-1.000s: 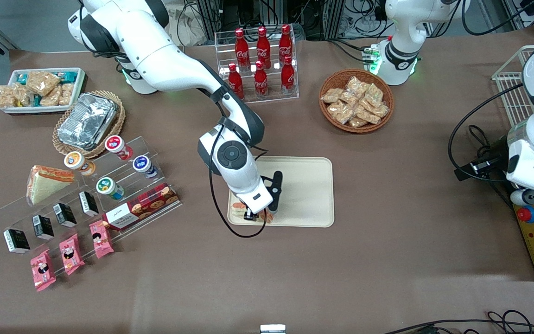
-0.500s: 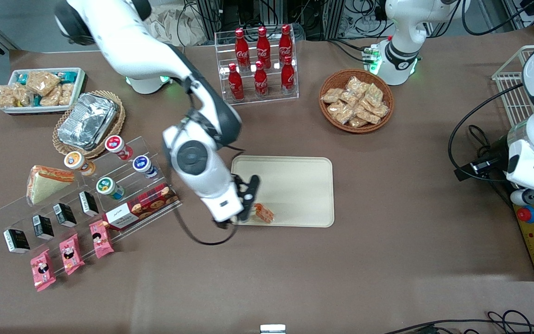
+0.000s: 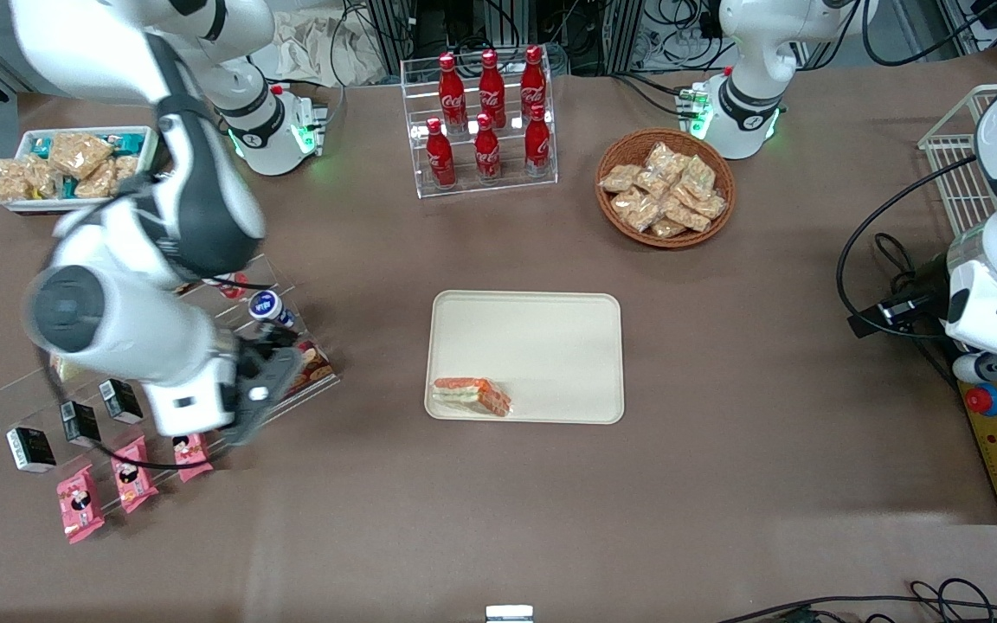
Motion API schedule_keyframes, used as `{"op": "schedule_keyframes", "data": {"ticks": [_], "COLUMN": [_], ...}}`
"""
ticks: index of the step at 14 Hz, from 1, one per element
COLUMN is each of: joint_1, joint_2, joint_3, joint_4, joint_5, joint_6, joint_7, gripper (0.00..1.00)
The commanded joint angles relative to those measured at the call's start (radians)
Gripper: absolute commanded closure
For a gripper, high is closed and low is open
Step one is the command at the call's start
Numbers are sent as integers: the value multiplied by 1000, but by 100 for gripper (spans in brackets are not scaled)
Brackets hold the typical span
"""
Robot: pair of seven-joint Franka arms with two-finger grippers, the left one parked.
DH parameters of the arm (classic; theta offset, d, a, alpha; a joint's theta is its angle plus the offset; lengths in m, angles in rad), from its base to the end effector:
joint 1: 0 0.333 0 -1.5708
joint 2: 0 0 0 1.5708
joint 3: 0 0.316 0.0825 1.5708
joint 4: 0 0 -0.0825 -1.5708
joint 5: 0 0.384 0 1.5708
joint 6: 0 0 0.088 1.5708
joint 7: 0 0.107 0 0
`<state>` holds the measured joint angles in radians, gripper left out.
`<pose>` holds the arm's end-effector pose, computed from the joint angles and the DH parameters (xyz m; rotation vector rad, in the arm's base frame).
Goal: Place sandwich on tray
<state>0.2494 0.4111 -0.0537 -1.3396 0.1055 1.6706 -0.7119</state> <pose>0.6575 0.1473 0.4891 -2.7396 -1.3175 0.0848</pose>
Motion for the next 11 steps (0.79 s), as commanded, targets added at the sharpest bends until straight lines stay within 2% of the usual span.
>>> {"op": "schedule_keyframes", "data": {"ticks": [1, 3, 8, 10, 11], "joint_1": [-93, -128, -125, -121, -121], "joint_2": [-81, -123, -163, -164, -163], "joint_3": [11, 2, -80, -83, -81], "joint_4": [-27, -26, -23, -17, -13], "joint_5": [28, 26, 13, -38, -43], "joint_6": [-84, -110, -124, -129, -141], "joint_7": [90, 204, 535, 601, 629], "gripper": [2, 2, 2, 2, 2]}}
